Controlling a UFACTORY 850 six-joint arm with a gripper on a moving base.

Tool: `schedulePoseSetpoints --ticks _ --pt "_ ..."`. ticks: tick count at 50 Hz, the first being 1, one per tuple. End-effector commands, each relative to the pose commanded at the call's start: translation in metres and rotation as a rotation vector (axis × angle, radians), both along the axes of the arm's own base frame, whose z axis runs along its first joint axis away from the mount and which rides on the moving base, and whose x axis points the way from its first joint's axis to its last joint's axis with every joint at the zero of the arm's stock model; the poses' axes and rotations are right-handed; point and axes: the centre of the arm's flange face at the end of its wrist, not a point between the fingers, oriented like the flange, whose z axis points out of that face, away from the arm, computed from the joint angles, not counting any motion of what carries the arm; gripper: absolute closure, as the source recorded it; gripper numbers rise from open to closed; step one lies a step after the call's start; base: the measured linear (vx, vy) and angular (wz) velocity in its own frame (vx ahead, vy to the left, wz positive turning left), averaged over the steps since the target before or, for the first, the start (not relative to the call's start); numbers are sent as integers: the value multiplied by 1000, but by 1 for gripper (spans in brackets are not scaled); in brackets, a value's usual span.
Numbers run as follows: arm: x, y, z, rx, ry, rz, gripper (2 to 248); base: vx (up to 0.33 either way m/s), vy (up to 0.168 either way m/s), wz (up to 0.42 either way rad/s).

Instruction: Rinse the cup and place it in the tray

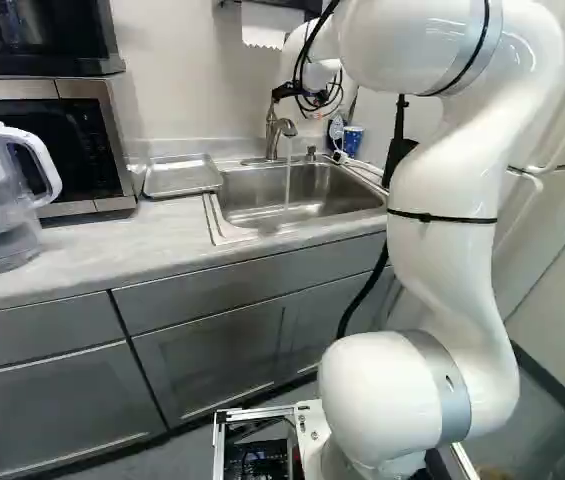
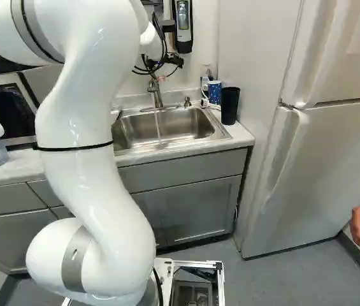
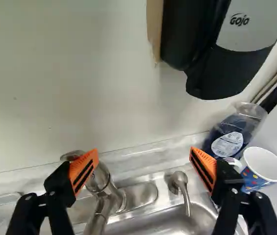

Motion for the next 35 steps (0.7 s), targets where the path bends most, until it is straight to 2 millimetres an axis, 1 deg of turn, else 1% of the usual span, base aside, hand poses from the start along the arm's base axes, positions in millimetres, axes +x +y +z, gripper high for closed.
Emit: schedulePoseSetpoints --ticks 19,35 --pt "-2 0 0 0 1 0 3 0 0 0" --pt "-28 4 3 0 14 7 3 0 0 0"
